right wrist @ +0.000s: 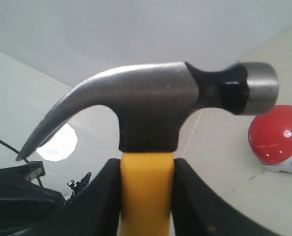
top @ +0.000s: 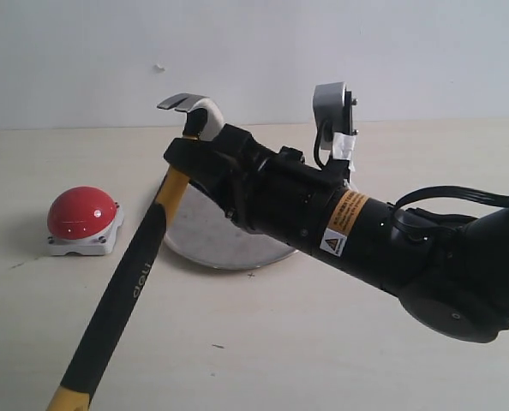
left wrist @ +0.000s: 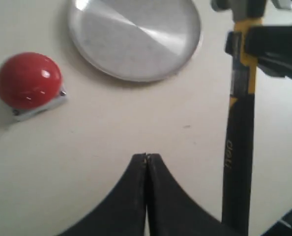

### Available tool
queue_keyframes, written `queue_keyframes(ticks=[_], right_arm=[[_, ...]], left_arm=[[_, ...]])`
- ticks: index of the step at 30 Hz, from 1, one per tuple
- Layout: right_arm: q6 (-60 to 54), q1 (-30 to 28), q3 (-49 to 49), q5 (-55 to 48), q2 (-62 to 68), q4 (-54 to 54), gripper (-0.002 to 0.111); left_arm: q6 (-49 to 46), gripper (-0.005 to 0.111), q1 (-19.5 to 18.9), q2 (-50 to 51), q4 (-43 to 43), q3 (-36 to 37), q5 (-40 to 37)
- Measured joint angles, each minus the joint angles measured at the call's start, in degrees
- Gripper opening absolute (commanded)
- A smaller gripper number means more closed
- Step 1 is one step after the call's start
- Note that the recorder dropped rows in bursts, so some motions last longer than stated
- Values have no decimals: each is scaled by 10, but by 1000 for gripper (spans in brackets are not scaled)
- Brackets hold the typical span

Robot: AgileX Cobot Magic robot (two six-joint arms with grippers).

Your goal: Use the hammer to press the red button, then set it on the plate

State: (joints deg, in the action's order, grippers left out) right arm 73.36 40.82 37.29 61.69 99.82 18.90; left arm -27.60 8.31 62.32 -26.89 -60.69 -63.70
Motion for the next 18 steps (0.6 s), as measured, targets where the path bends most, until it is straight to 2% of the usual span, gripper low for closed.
queue_keyframes(ticks=[2,4,8,12,14,18], right_arm=[[3,0,0,-1,0,-7,0],[12,0,0,-9,0,-18,0],[38,-10,0,-19,4,-26,0],[71,-42,0,-23,14,13,0],[85,-60,0,-30,15,29,0],[101,-82,0,-34,18,35,0]], left_arm=[[0,4,39,32,11,0,-4],[0,14,76,60,25,0,-5],[-12,39,125,95,27,0,8],[-20,60,140,110,12,0,21],[-21,64,141,114,14,0,25],[-21,64,142,116,13,0,48]])
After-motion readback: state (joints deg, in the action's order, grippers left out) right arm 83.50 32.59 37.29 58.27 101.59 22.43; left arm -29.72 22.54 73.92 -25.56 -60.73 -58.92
